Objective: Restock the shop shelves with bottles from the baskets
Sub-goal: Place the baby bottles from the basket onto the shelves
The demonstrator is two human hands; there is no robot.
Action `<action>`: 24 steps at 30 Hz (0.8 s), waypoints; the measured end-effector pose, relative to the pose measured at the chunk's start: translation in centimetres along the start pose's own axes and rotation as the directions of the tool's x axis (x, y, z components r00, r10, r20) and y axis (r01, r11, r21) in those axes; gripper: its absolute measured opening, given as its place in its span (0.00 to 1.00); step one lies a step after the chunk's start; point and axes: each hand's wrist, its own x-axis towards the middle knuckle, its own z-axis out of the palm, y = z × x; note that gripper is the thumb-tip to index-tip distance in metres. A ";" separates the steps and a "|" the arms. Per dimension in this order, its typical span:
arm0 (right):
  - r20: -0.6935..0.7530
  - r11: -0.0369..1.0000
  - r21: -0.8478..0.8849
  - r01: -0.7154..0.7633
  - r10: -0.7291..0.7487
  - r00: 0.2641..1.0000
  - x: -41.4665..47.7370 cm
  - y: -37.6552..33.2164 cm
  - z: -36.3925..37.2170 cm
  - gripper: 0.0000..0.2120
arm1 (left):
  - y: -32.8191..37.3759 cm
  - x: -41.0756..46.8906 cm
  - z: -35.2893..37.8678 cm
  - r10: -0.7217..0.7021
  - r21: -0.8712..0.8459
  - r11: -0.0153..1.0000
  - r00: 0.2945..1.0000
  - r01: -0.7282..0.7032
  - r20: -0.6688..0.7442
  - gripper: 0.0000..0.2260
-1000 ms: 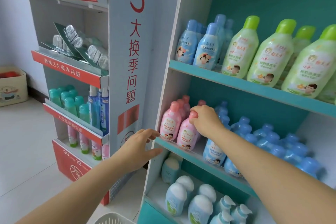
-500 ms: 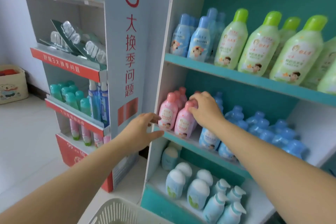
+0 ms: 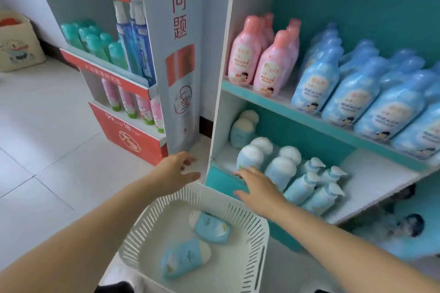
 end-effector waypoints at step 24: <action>0.595 0.991 -0.114 -0.069 0.124 0.794 9.1 3.8 26.3 0.31 | -14.9 7.9 7.1 0.135 0.262 0.945 0.963 -0.196 0.233 0.12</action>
